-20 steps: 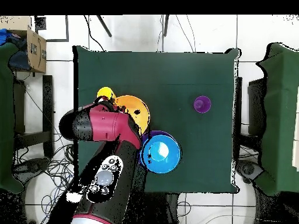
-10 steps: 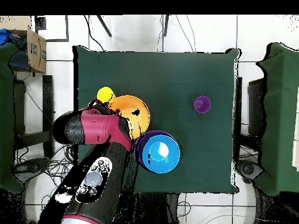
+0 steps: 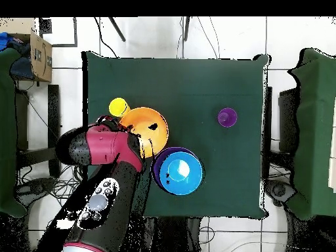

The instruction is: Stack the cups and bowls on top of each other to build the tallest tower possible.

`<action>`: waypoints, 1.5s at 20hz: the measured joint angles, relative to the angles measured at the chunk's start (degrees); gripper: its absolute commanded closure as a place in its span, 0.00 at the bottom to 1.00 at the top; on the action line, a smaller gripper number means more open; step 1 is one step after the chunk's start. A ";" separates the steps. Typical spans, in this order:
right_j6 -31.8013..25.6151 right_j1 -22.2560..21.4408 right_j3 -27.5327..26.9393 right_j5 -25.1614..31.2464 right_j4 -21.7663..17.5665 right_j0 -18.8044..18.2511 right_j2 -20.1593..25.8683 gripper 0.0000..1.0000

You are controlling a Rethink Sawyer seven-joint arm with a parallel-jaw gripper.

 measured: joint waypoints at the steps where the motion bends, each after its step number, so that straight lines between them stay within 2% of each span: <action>1: 0.00 0.24 0.00 0.00 -0.01 0.26 -0.18 0.00; 20: 0.00 5.70 -1.12 -0.01 0.00 3.53 -1.53 0.00; 30: 0.00 5.75 -1.79 -0.01 -0.02 4.17 -1.64 0.00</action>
